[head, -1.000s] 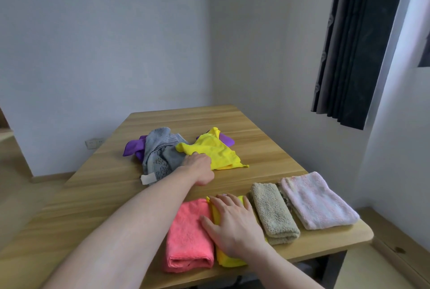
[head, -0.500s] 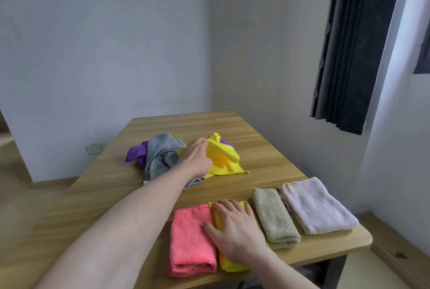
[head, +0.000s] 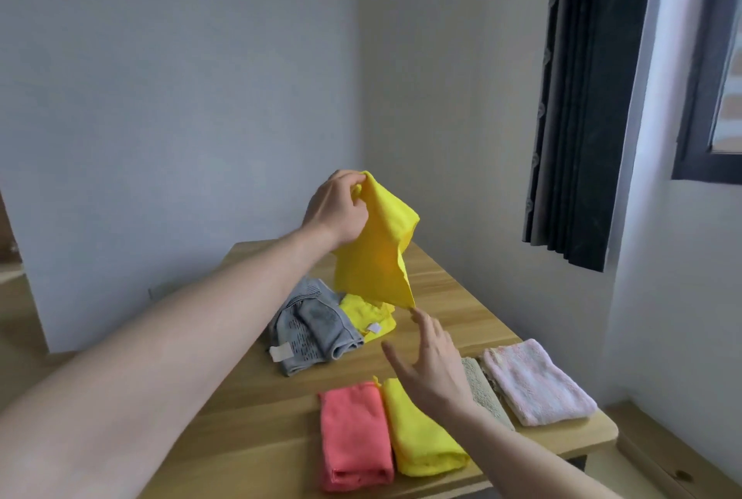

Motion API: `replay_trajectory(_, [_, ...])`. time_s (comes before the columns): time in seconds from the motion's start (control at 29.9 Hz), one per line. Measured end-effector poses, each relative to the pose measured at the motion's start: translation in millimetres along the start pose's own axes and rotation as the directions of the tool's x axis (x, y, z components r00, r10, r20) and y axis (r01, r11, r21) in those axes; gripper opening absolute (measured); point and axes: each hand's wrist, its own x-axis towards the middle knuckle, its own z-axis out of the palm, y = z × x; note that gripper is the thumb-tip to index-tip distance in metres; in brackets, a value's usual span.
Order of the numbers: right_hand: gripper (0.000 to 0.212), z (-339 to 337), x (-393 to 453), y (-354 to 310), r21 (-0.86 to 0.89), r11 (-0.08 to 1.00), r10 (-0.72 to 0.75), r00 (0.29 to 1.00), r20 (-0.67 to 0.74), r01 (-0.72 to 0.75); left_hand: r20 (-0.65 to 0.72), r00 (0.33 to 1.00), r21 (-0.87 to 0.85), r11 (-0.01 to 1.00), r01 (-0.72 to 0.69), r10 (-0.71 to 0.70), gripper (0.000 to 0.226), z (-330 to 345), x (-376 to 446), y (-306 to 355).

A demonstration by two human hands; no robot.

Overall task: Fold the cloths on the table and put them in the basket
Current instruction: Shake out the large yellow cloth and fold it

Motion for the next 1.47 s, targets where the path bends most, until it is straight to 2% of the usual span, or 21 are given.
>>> replay_trajectory(0.07, [0.080,-19.5,9.5,-14.6,0.141,0.989,0.063,0.992,-0.107,-0.047,-0.029,0.999,-0.010,0.999,-0.033,0.033,0.045,-23.5,-4.6,10.3])
replay_trajectory(0.13, [0.089,-40.1,16.9,-29.8,0.194,0.978,0.109,0.982,-0.155,-0.078,-0.055,0.997,-0.022,0.999,-0.048,0.047,0.042,-46.1,-13.5,17.7])
replay_trajectory(0.23, [0.094,-69.9,26.9,-49.9,0.167,0.978,0.140,0.985,-0.099,-0.122,-0.083,0.997,-0.040,0.999,-0.011,0.008,0.038,-73.3,-26.8,26.3])
replay_trajectory(0.33, [0.072,-92.1,33.0,-64.9,0.050,0.993,0.113,0.990,-0.080,-0.110,-0.075,0.997,-0.059,0.998,0.029,-0.034,0.036,-103.3,-41.2,35.4])
replay_trajectory(0.47, [0.021,-115.1,28.8,-82.1,0.075,0.994,0.079,0.994,-0.073,-0.073,0.026,0.999,-0.042,0.998,0.037,-0.036,0.026,-136.1,-55.7,39.3])
replay_trajectory(0.53, [0.004,-125.7,25.1,-92.5,0.063,0.997,0.056,0.998,-0.040,-0.054,0.108,0.994,-0.024,0.999,0.024,-0.022,0.023,-146.1,-61.3,39.6])
replay_trajectory(0.6, [0.009,-133.5,24.6,-103.3,0.055,0.997,0.047,0.999,-0.014,-0.046,0.176,0.984,0.024,0.999,0.032,-0.036,0.025,-154.3,-65.9,36.3])
replay_trajectory(0.67, [0.014,-142.0,27.6,-112.6,0.092,0.992,0.083,0.997,-0.002,-0.083,0.243,0.967,0.146,0.989,0.036,-0.072,0.026,-161.0,-69.7,26.8])
replay_trajectory(0.77, [0.012,-159.8,33.3,-129.6,0.185,0.976,0.108,0.994,0.035,-0.113,0.358,0.923,0.391,0.920,-0.009,-0.143,0.019,-165.2,-76.3,7.3])
replay_trajectory(0.84, [0.012,-170.5,36.7,-142.4,0.264,0.958,0.093,0.993,0.073,-0.110,0.451,0.867,0.501,0.864,-0.048,-0.213,0.007,-162.6,-81.4,-1.8])
replay_trajectory(0.9, [0.012,-180.8,38.4,-155.9,0.277,0.956,0.066,0.992,0.111,-0.095,0.543,0.784,0.556,0.829,-0.066,-0.302,0.003,-160.8,-85.6,-3.9])
replay_trajectory(1.0, [0.015,-190.6,43.7,-174.0,0.230,0.971,0.030,0.987,0.158,-0.067,0.624,0.670,0.586,0.808,-0.061,-0.403,0.010,-162.8,-90.6,0.4])
replay_trajectory(1.07, [0.018,-193.1,46.8,-186.2,0.239,0.969,0.023,0.981,0.190,-0.069,0.660,0.637,0.559,0.827,-0.061,-0.398,0.009,-165.1,-92.1,7.0])
replay_trajectory(1.14, [0.021,-192.6,49.4,-197.4,0.269,0.960,0.006,0.970,0.242,-0.073,0.681,0.653,0.464,0.885,-0.033,-0.332,0.010,-168.2,-91.7,16.6])
replay_trajectory(1.24, [0.021,-194.1,51.0,-211.6,0.279,0.958,-0.038,0.943,0.330,-0.059,0.636,0.754,0.146,0.985,0.087,-0.161,0.029,-173.9,-88.0,32.8])
replay_trajectory(1.34, [0.032,-201.4,49.2,-220.0,0.262,0.964,-0.059,0.913,0.403,-0.053,0.580,0.813,-0.144,0.976,0.162,-0.050,0.055,-179.1,-86.5,45.9])
replay_trajectory(1.47, [0.042,-212.0,44.8,-232.2,0.272,0.961,-0.081,0.897,0.435,-0.045,0.644,0.765,-0.249,0.944,0.216,-0.005,0.059,-183.0,-87.5,54.5])
